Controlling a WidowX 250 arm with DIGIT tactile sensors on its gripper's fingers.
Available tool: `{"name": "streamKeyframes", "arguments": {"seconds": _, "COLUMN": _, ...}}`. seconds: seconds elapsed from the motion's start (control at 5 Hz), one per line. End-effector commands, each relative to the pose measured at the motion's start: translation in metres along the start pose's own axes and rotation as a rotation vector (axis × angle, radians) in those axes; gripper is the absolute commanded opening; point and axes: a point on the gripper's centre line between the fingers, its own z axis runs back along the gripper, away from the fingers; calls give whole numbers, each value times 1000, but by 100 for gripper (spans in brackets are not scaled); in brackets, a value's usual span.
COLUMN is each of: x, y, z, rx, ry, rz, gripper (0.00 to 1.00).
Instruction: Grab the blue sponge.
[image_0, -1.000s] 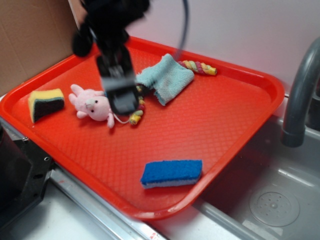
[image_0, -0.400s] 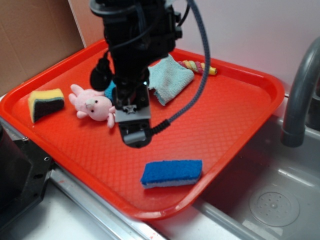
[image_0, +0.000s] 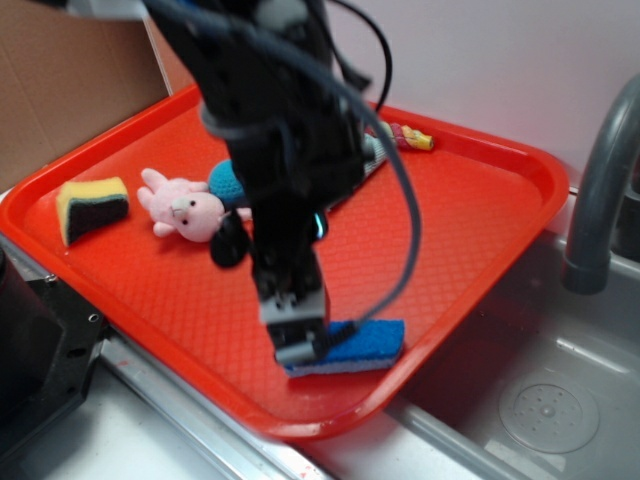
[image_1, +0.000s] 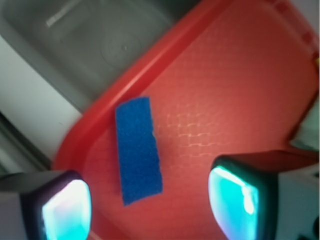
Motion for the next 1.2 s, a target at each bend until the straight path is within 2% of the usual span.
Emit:
{"name": "streamKeyframes", "arguments": {"seconds": 0.0, "x": -9, "y": -8, "z": -40, "rx": -66, "ry": -11, "rz": -25, "gripper": 100}}
{"name": "streamKeyframes", "arguments": {"seconds": 0.2, "x": -11, "y": -9, "z": -47, "rx": -71, "ry": 29, "rz": -42, "gripper": 100}}
{"name": "streamKeyframes", "arguments": {"seconds": 0.4, "x": -14, "y": -13, "z": -49, "rx": -71, "ry": 87, "rz": -53, "gripper": 0}}
{"name": "streamKeyframes", "arguments": {"seconds": 0.6, "x": -22, "y": -9, "z": -28, "rx": -50, "ry": 64, "rz": -26, "gripper": 0}}
{"name": "streamKeyframes", "arguments": {"seconds": 0.8, "x": -6, "y": 12, "z": 8, "rx": -6, "ry": 29, "rz": 46, "gripper": 0}}
{"name": "streamKeyframes", "arguments": {"seconds": 1.0, "x": -30, "y": 29, "z": 60, "rx": 36, "ry": 43, "rz": 268, "gripper": 0}}
